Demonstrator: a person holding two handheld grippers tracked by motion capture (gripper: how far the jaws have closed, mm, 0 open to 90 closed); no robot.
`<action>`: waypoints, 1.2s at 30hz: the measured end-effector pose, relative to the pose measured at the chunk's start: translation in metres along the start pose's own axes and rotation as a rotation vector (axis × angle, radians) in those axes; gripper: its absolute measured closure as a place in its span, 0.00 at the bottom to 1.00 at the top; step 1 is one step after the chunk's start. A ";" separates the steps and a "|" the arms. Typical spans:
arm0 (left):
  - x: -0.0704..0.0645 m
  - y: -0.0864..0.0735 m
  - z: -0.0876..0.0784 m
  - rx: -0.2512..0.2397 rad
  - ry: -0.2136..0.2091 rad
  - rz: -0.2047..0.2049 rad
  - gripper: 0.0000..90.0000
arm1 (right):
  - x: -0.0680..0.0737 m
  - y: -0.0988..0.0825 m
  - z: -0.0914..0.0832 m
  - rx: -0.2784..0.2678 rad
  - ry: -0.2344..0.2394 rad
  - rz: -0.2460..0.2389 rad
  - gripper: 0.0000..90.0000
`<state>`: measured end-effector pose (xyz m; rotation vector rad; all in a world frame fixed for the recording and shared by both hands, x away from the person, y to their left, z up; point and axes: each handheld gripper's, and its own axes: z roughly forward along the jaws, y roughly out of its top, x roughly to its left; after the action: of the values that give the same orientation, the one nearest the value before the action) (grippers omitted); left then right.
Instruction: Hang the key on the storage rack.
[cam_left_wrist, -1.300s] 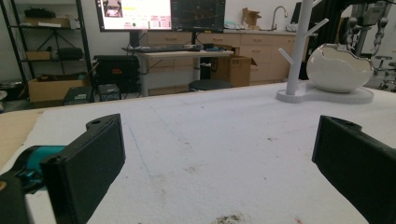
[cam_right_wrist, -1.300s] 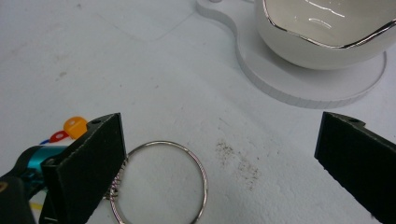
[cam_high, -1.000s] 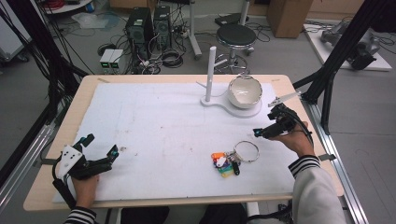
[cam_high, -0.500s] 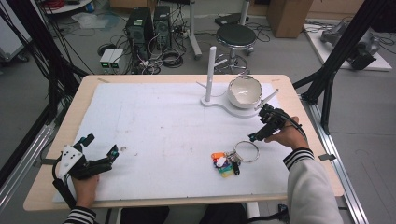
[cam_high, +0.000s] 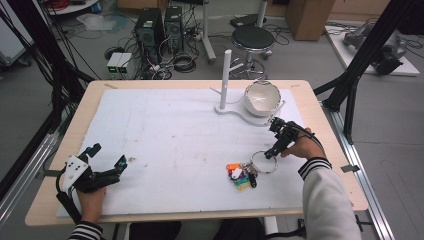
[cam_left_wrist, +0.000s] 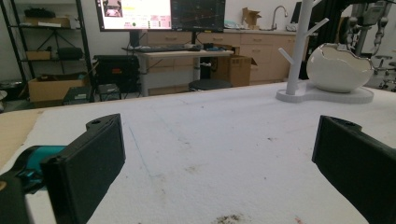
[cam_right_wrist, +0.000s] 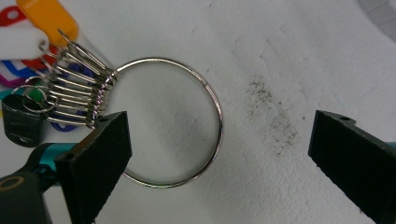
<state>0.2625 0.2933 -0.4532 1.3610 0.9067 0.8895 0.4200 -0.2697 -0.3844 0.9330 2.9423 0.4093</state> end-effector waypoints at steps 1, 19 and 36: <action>0.000 0.000 0.000 0.000 -0.001 -0.001 0.03 | 0.000 0.000 0.002 0.018 0.001 -0.014 0.09; 0.000 0.000 0.000 0.003 -0.001 -0.002 0.03 | -0.007 0.005 0.013 0.087 0.025 -0.008 0.32; 0.001 0.000 0.000 0.004 0.000 0.001 0.03 | -0.008 0.009 0.021 0.152 0.020 -0.012 0.56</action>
<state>0.2628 0.2938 -0.4531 1.3646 0.9088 0.8888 0.4332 -0.2622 -0.4029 0.9299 3.0304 0.1981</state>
